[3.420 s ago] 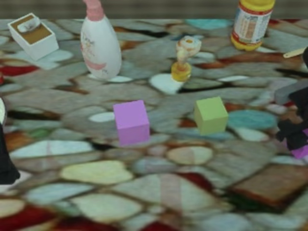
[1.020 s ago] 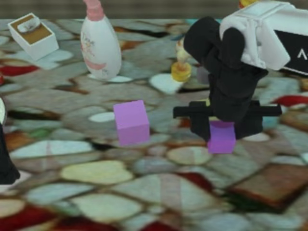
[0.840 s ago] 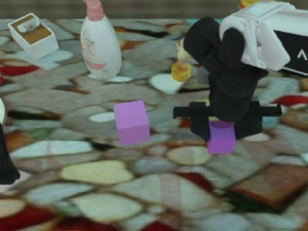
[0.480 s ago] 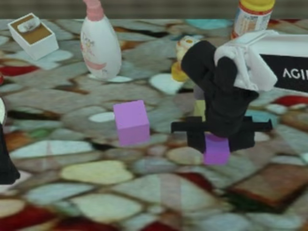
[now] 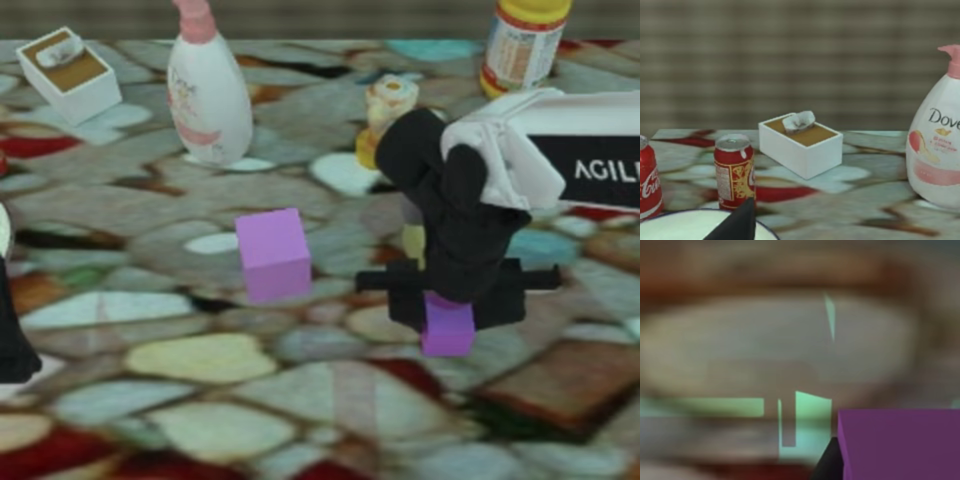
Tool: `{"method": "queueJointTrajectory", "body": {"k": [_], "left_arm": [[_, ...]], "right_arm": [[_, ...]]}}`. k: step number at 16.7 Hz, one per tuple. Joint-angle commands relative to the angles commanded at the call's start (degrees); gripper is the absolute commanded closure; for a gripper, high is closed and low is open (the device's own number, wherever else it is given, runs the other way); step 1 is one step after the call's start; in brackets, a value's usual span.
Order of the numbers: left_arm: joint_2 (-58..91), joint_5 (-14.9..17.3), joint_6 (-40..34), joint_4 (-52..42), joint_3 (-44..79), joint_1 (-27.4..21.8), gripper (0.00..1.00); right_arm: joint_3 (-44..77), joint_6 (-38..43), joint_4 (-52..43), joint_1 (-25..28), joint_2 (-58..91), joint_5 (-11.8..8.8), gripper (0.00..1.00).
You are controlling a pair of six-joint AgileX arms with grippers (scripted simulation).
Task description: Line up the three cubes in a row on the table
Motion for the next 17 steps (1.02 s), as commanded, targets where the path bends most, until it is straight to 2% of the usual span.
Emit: {"method": "queueJointTrajectory", "body": {"k": [12, 17], "left_arm": [[0.0, 0.0, 0.0, 0.0, 0.0, 0.0, 0.0], [0.0, 0.0, 0.0, 0.0, 0.0, 0.0, 0.0]], "right_arm": [[0.0, 0.0, 0.0, 0.0, 0.0, 0.0, 0.02], [0.0, 0.0, 0.0, 0.0, 0.0, 0.0, 0.0]]}}
